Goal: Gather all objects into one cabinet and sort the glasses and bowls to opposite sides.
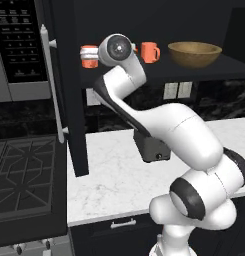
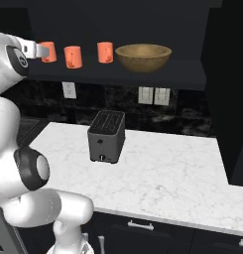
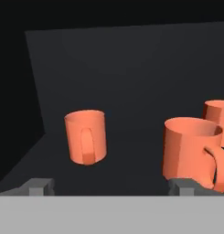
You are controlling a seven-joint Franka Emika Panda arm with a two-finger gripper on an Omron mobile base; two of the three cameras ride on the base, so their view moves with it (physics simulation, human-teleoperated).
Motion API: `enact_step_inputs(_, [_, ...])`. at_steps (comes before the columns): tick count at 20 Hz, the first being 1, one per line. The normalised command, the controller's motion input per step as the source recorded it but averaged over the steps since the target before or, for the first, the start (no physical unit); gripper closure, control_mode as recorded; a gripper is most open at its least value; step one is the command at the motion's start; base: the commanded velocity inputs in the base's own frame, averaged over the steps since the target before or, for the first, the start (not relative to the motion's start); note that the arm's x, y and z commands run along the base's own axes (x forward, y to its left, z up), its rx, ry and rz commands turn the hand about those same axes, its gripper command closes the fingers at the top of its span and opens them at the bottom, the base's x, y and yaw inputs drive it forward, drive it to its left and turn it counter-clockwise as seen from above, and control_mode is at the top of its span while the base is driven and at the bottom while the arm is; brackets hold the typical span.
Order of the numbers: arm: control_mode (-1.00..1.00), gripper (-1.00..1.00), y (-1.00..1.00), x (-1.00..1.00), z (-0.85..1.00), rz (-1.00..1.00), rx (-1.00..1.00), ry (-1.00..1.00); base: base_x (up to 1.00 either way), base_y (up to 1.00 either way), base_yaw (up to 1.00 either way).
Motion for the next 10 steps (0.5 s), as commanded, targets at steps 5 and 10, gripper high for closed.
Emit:
enact_step_inputs(5, [-1.00,-1.00,-0.78,-0.88,0.43,-0.09,0.00,0.00,0.00,0.00,0.00])
enact_step_inputs(10, [-1.00,-1.00,-0.67,-1.00,0.33,-0.06,0.00,0.00,0.00,0.00,0.00])
